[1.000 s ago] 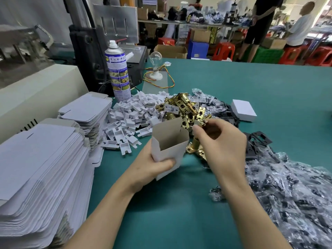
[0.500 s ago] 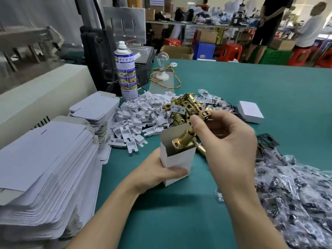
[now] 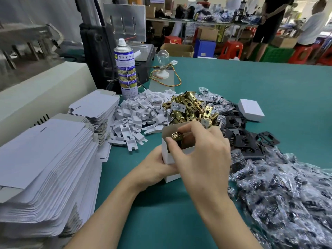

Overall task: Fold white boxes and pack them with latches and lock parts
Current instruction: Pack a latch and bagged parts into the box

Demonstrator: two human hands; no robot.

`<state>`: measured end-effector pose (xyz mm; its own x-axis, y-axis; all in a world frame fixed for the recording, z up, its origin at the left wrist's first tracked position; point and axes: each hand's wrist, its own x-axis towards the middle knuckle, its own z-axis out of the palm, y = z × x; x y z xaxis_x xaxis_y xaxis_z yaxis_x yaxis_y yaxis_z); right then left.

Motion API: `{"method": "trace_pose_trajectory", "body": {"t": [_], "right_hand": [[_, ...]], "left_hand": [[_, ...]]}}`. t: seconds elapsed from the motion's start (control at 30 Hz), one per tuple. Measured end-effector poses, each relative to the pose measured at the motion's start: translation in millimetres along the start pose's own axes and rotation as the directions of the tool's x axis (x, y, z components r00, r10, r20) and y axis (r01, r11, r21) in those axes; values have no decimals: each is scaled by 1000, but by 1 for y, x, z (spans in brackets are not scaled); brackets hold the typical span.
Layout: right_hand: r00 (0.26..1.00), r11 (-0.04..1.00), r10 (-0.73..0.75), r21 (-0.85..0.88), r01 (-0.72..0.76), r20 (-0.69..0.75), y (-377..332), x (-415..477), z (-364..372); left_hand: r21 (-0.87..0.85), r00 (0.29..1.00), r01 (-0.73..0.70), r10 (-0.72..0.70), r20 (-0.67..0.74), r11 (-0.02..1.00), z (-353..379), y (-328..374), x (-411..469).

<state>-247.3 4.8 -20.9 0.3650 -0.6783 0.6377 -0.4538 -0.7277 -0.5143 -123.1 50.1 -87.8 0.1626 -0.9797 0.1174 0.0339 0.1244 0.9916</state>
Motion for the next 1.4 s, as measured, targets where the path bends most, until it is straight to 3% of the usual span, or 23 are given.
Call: {"method": "trace_pose_trajectory", "body": {"t": [0.33, 0.43, 0.5, 0.6, 0.67, 0.73, 0.83, 0.9, 1.03, 1.3, 1.4], "right_hand": [[948, 977, 17, -207, 52, 318, -1, -1, -1], [927, 988, -41, -123, 94, 374, 3, 4, -7], [960, 995, -82, 79, 63, 266, 9, 8, -14], [1000, 960, -10, 279, 9, -1, 33, 21, -26], [996, 975, 88, 205, -84, -7, 58, 33, -33], [965, 981, 189, 11, -194, 180, 85, 43, -36], [840, 903, 293, -420, -88, 456, 109, 45, -41], [802, 837, 349, -546, -34, 485, 113, 41, -47], [764, 800, 413, -599, -44, 495, 118, 36, -48], [834, 856, 333, -513, -70, 440, 115, 36, -34], [826, 861, 310, -508, -33, 471, 113, 41, -23]], "left_hand": [[85, 998, 55, -54, -19, 995, 0, 5, -1], [89, 998, 66, -65, -12, 994, -1, 4, -2], [89, 997, 71, -69, -25, 993, -2, 0, -2], [81, 993, 112, -109, -49, 990, -6, -6, -4], [97, 991, 135, -134, -15, 986, -7, -7, -4], [94, 988, 152, -152, -15, 984, -7, -5, -5], [102, 985, 175, -174, -16, 979, -7, -3, -5], [108, 983, 181, -181, -6, 978, -7, -3, -6], [101, 981, 194, -195, 8, 976, -6, -1, -6], [80, 976, 219, -218, -18, 973, -6, -1, -5], [84, 978, 207, -207, -6, 975, -6, -2, -6]]}}
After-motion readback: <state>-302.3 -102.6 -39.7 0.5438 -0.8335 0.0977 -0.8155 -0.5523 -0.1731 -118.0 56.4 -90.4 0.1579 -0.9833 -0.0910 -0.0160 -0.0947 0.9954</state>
